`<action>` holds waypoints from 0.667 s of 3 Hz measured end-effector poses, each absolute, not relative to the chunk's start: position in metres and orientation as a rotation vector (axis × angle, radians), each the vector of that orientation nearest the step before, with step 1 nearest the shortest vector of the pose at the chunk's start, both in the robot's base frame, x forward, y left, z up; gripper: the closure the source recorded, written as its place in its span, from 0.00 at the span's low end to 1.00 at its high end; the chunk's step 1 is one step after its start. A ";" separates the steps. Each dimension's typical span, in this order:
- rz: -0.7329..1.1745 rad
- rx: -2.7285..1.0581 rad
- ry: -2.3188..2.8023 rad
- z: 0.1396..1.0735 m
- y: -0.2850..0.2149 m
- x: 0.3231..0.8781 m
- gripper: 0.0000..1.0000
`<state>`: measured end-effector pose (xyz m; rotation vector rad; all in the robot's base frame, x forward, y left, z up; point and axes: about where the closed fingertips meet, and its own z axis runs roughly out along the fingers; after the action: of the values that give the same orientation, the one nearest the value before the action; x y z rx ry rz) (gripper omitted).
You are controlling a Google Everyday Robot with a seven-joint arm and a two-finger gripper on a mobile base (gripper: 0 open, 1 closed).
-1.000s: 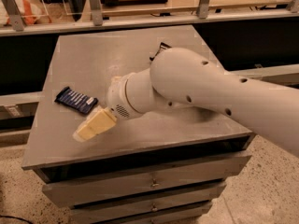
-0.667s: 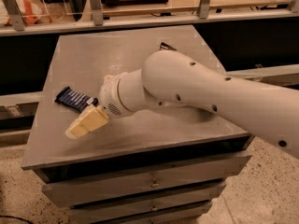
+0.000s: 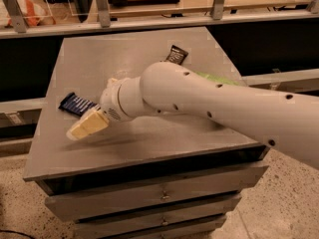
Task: Pick rxbar blueberry
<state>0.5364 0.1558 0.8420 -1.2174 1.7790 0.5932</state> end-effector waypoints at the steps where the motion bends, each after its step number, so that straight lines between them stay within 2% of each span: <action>1: 0.603 -1.159 1.793 0.840 0.159 0.553 0.00; 2: 0.629 -1.133 1.812 0.835 0.164 0.560 0.00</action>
Offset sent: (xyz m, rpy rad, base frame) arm 0.0337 0.0116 -0.0175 0.0671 0.0816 -0.0688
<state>0.5595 0.1641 0.8348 -1.1329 1.8124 0.6287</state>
